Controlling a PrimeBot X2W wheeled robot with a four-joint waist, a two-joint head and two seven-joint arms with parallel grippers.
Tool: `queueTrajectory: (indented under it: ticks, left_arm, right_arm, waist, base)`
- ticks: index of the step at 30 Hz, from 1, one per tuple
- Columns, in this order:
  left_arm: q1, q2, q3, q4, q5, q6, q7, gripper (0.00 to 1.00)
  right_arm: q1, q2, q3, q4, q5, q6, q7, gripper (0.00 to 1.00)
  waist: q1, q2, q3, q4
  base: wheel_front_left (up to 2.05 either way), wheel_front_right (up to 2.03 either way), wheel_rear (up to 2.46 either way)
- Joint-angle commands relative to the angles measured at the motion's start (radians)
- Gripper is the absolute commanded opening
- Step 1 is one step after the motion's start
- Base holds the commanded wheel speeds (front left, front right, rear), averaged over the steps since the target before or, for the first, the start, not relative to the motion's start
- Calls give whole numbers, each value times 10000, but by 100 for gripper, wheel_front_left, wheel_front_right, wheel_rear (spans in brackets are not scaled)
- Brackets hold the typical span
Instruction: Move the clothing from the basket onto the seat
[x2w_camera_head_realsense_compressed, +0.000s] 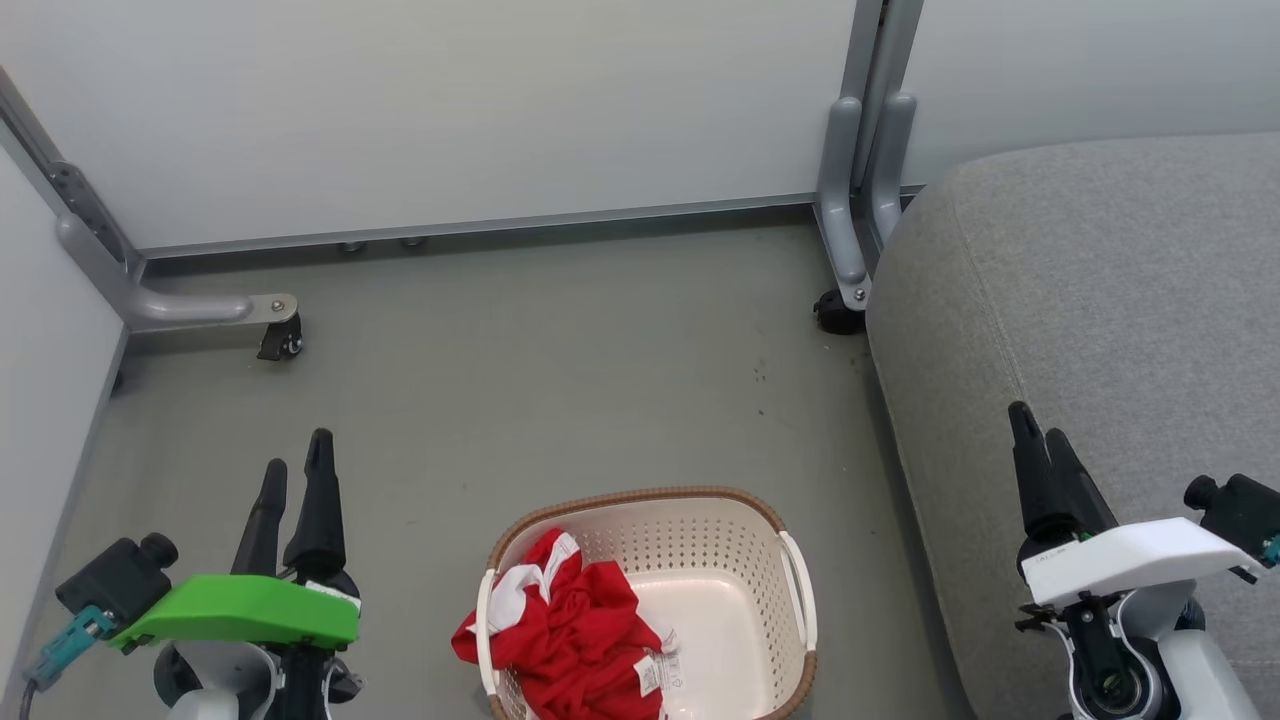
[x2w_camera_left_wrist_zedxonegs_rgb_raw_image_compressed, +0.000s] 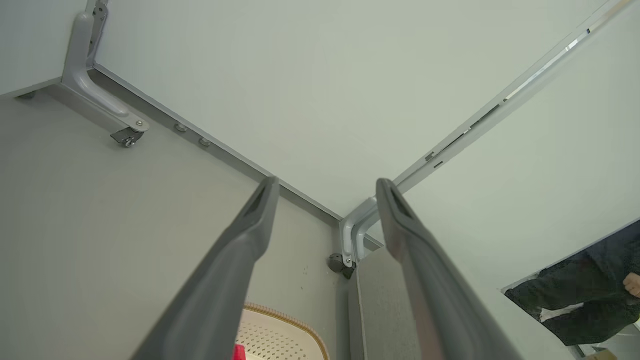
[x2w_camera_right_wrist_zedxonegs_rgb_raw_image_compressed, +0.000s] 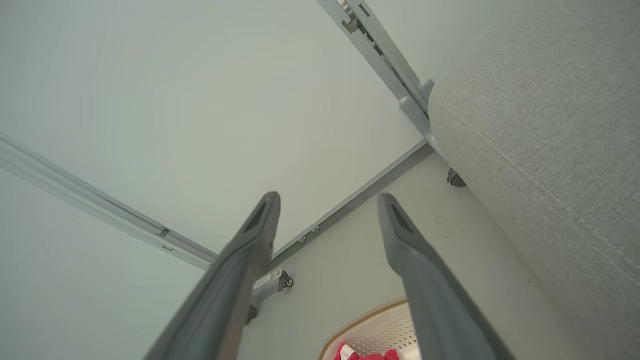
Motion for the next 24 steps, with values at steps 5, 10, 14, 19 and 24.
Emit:
queueTrajectory:
  ticks: [5, 10, 14, 19, 24]
  left_arm:
    - [-376, 207, -193, -44, 1048, 74, -225, 100]
    - [-402, 286, -345, 29, 1783, 141, -384, 100]
    - [-445, 327, -483, 101, 2432, 234, -532, 100]
    - [-447, 366, -578, 227, 3000, 334, -666, 100]
    - [-465, 405, -655, 342, 3543, 451, -816, 100]
  right_arm:
    - [-179, -146, 138, -88, -984, 5, -246, 100]
    - [-191, -178, 240, -17, -1696, 6, -407, 100]
    - [-226, -195, 344, 82, -2343, 5, -555, 100]
    - [-236, -210, 381, 162, -2937, 6, -691, 100]
    - [-232, -221, 462, 180, -3519, 6, -838, 100]
  waist:
    - [0, 0, 3, 6]
    - [0, 0, 13, 1]
    - [0, 0, 28, -8]
    - [0, 0, 37, -16]
    - [0, 0, 42, -31]
  base:
    - [0, 0, 0]
    - [0, 0, 0]
    - [0, 0, 0]
    - [0, 0, 0]
    - [0, 0, 0]
